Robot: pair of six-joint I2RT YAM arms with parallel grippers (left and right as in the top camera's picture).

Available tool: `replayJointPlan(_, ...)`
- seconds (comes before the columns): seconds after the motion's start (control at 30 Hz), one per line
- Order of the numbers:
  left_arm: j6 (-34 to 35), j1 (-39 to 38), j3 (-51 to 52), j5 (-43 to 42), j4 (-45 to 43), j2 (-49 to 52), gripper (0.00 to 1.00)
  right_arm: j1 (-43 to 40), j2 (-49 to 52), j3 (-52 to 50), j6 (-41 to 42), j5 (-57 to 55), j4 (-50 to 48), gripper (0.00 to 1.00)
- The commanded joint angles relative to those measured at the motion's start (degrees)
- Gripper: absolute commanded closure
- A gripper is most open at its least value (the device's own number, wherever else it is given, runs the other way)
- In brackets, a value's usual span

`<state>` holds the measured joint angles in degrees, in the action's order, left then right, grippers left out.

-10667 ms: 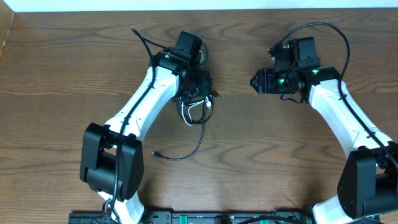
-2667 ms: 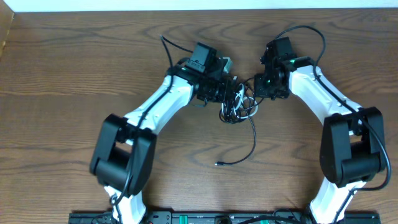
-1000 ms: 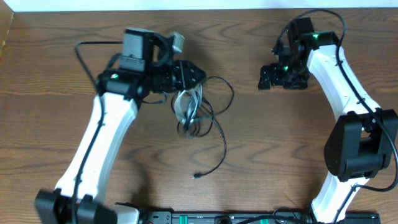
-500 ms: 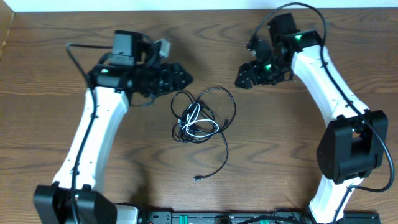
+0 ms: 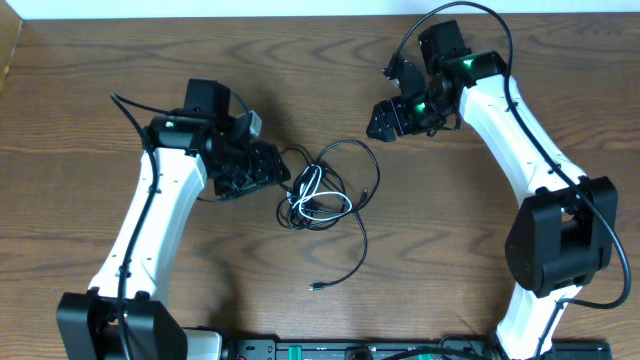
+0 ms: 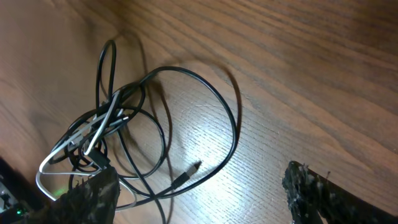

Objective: Untangle cables

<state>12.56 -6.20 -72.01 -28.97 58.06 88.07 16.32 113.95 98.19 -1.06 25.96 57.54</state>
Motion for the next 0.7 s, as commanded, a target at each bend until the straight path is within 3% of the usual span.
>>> replayJointPlan(0.0, -6.8, 0.0, 4.0, 0.9, -4.2, -0.1, 0.41, 0.4, 0.0, 0.8, 0.2, -0.1, -0.1, 0.19)
replayJointPlan(0.2, -13.6, 0.0, 8.5, -10.0, -14.1, 0.0, 0.44, 0.4, 0.0, 0.8, 0.2, -0.1, -0.2, 0.19)
replayJointPlan(0.67, -14.3, -2.1, 8.9, -11.1, -17.9, 6.4, 0.48, 0.6, 0.0, 0.8, 0.3, -0.1, -0.1, 0.19)
